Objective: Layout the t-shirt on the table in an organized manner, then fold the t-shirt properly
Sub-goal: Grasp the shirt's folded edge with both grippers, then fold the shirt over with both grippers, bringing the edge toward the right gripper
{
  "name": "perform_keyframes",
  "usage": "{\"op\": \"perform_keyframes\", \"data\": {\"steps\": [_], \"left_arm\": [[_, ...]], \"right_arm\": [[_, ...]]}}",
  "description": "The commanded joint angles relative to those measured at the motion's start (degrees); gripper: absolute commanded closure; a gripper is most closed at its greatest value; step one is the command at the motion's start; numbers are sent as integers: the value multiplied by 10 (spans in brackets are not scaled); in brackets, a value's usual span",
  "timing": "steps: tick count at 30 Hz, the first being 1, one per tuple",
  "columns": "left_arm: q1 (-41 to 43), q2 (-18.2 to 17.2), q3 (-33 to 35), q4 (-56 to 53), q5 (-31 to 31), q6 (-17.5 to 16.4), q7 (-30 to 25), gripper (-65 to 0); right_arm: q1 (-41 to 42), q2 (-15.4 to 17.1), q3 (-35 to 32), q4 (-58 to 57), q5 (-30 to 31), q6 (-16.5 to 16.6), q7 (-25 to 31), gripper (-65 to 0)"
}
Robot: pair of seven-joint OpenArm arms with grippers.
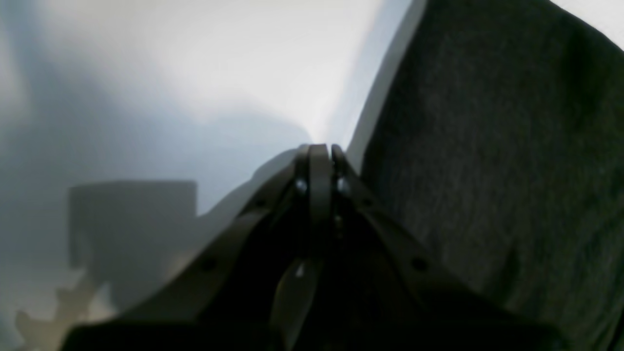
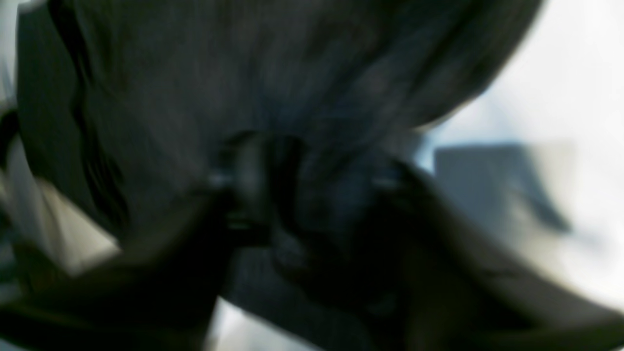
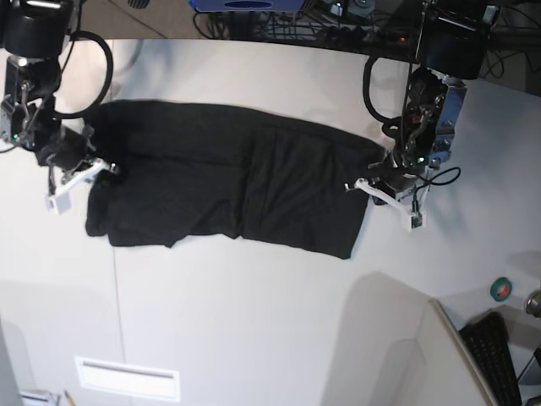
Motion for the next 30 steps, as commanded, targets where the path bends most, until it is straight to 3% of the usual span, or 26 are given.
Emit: {"op": "perform_keyframes", "data": {"steps": [1,8,11,13,21,27,30], "left_arm": [[8,-2,2,-4,-1,7,44,0],[15,3,9,-1,-1,7,46,0],[2,6,69,-4,-1,7,43,0],[-5,11,102,-6,-3,7,43,0],[-20,55,119,-6,-2,7,47,0],[-35,65,157,-6,-6,7,48,0],[-42,79,168,-6,-6,7,48,0]], "right_arm": [[7,11,7,-2,7,2,18,-18],[5,44,-2,-17,6,1,29,0],[-2,46,-1,7,-2,1,29,0],[-3,44,-1,31,-41,1,29,0],[-29,-3,-1,172,-222,1,29,0],[-46,-55,-8,270,-295,2,28,0],[-48,-60,-49,289,-311,2,6,0]]}}
